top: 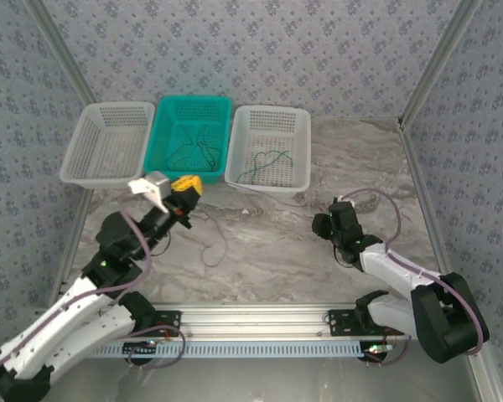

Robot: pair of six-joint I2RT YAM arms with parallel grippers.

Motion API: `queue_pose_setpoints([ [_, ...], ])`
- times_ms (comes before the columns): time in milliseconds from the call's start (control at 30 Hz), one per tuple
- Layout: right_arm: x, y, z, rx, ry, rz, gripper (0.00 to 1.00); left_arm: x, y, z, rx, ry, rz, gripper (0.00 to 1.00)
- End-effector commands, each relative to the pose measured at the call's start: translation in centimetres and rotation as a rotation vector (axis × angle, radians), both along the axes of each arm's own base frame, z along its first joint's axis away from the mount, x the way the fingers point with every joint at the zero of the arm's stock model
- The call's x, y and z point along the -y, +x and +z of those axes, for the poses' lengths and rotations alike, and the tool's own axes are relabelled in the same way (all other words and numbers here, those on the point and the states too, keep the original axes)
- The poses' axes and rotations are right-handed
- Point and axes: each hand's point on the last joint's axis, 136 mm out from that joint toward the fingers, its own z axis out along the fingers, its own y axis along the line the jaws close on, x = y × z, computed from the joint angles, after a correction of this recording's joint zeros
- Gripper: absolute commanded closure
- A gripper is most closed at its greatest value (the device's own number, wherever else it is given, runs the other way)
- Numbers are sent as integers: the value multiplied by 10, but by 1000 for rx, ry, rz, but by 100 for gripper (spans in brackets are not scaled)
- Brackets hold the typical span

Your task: Untangle the cables

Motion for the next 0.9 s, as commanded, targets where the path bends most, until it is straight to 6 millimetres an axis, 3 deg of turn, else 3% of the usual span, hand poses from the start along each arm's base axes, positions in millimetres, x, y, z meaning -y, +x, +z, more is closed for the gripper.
queue_pose_setpoints([
  [0, -12, -4, 9, 10, 56, 61, 44, -2, 1, -2, -49, -54, -21, 100],
  [200, -61, -9, 85, 247, 187, 306, 27, 34, 8, -25, -131, 24, -150, 100],
  [300, -71, -15, 119, 374, 182, 364, 15, 39, 11, -26, -129, 42, -160, 100],
  [400, -85, -19, 144, 453, 195, 438, 13, 42, 12, -25, -125, 52, -167, 100],
  [467, -100, -22, 147, 458, 186, 525, 13, 44, 10, -23, -121, 53, -185, 100],
  [600, -133, -22, 128, 432, 70, 673, 16, 46, 3, -13, -95, 40, -219, 100],
  [700, -153, -14, 102, 412, -5, 729, 25, 43, -3, -4, -67, 32, -225, 100],
  [800, -151, 9, 67, 341, -97, 656, 41, 38, -9, 5, -45, 31, -223, 100],
  [867, -135, 25, 42, 303, -185, 551, 50, 34, -15, 12, -29, 33, -224, 100],
])
